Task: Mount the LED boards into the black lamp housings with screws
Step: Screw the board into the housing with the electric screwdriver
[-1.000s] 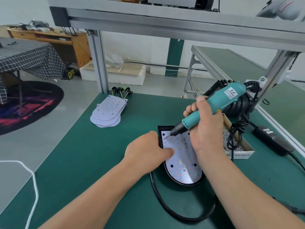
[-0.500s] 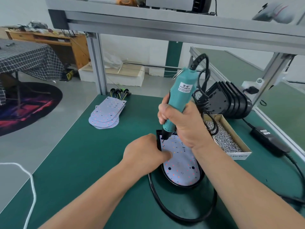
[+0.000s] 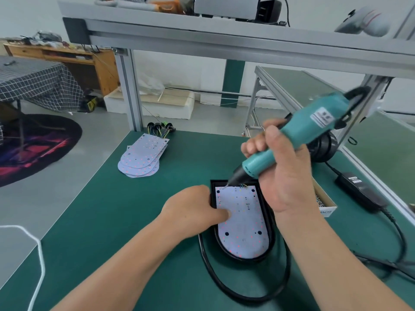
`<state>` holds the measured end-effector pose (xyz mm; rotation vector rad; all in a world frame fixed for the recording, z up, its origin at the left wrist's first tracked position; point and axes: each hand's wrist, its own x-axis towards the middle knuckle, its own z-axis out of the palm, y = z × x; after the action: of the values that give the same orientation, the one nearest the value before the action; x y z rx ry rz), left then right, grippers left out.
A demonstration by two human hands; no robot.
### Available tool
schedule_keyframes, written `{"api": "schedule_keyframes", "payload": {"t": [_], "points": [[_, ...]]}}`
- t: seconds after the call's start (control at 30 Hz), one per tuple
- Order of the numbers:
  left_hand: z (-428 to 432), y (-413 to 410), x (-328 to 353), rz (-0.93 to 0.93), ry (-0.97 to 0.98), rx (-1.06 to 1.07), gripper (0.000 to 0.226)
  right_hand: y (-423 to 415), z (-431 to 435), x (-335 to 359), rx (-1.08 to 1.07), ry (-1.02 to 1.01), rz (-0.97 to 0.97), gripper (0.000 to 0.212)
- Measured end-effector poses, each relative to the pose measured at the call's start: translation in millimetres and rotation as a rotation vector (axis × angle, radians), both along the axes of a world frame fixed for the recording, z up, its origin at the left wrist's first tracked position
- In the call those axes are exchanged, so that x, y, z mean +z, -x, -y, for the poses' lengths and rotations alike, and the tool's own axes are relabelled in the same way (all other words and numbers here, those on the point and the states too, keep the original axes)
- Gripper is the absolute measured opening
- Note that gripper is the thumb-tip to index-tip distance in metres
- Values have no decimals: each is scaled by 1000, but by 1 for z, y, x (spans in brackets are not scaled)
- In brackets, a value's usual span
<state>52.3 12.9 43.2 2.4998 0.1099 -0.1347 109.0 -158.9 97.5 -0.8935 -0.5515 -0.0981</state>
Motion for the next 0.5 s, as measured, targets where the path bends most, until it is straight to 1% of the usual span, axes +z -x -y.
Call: {"api": "schedule_keyframes", "payload": {"t": [0.07,0.1,0.17,0.2,0.23,0.27,0.33,0.37,0.4,0.43,0.5], "points": [[-3,3,3,-41,55,-46,57,3,17,-6,-49,-88,-93,6],[-4,3,5,-38,55,-43,56,4,26,-9,-76,-130,-148,7],[-7,2,9,26,27,5,45,5,42,-19,-127,-199,-252,8],[-9,1,10,63,43,37,36,5,49,-24,-150,-226,-295,8],[-11,-1,11,80,133,92,27,5,55,-29,-172,-248,-330,9],[-12,-2,13,73,303,163,20,5,59,-32,-192,-266,-357,10],[-11,-1,18,-12,737,267,27,3,66,-37,-222,-313,-393,11],[-9,-1,19,-63,920,272,30,2,68,-39,-232,-335,-403,11],[-6,0,18,-104,1041,263,31,1,69,-40,-238,-349,-407,11],[-2,1,17,-144,1117,244,31,0,70,-40,-241,-357,-407,11],[6,5,16,-214,1197,201,30,0,70,-41,-237,-362,-401,10]]}}
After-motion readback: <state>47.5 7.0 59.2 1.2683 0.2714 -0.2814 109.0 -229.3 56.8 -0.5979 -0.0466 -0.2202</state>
